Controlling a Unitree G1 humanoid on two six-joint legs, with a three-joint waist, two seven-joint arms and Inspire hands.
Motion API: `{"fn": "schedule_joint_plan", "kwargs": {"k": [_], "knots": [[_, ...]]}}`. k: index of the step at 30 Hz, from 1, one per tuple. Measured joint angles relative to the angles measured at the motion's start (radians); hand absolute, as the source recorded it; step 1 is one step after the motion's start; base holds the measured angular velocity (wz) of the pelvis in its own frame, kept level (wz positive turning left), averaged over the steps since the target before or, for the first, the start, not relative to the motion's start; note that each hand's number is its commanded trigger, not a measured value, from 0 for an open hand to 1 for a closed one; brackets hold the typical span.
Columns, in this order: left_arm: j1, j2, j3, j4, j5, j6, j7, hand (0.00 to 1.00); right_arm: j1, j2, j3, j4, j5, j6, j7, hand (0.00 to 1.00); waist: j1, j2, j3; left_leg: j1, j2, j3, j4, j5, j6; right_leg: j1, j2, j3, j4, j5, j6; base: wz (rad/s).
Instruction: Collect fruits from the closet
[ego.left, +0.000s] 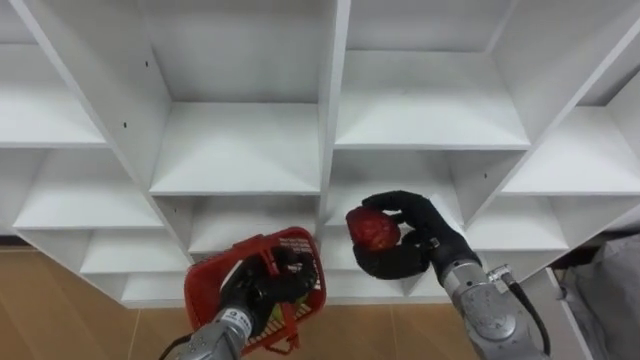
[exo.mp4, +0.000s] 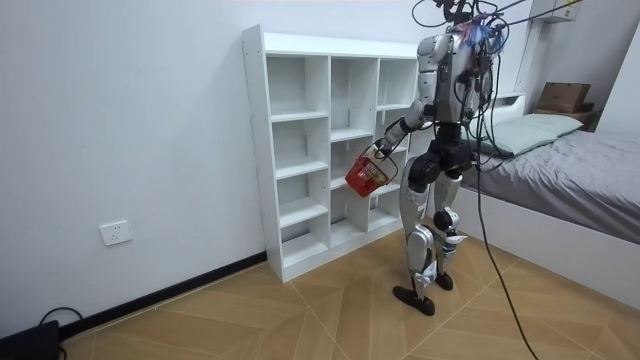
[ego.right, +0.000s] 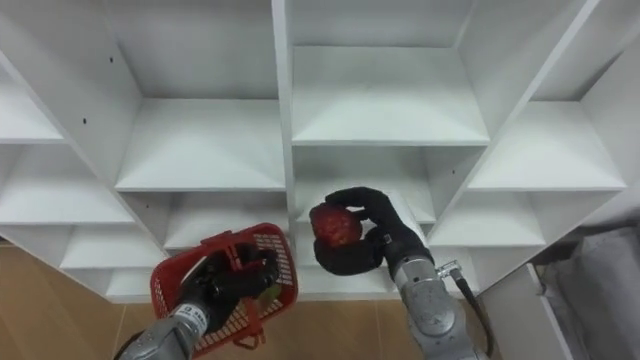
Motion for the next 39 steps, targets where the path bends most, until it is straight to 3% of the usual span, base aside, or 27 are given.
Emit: {"fn": "schedule_joint_plan", "kwargs": {"k": [6,18,39], "knots": [[0.0,0.0,-0.021,0.0,0.0,0.0,-0.001,1.0,0.001,0.005,0.035,0.001,-0.001,0.021,0.044,1.0,0.003,0.001,-0.0011,-0.001,0.0,-0.003,0.004,0.0,0.0,0.003,-0.001,-0.002,0.001,0.0,0.0,0.0],[0.0,-0.003,-0.022,-0.004,-0.002,0.0,-0.001,1.0,0.005,0.012,0.039,0.034,0.002,0.021,0.044,1.0,0.01,-0.001,-0.0056,0.002,0.0,-0.004,0.006,0.0,0.0,0.005,-0.002,-0.003,0.002,0.0,0.0,0.0],[0.0,-0.002,-0.032,-0.03,0.0,0.001,-0.01,1.0,0.004,0.028,0.045,0.072,-0.001,0.042,0.034,1.0,0.015,-0.012,-0.0021,0.001,0.0,-0.004,0.01,-0.001,0.0,0.006,-0.001,-0.004,0.001,0.0,0.0,0.0]]}}
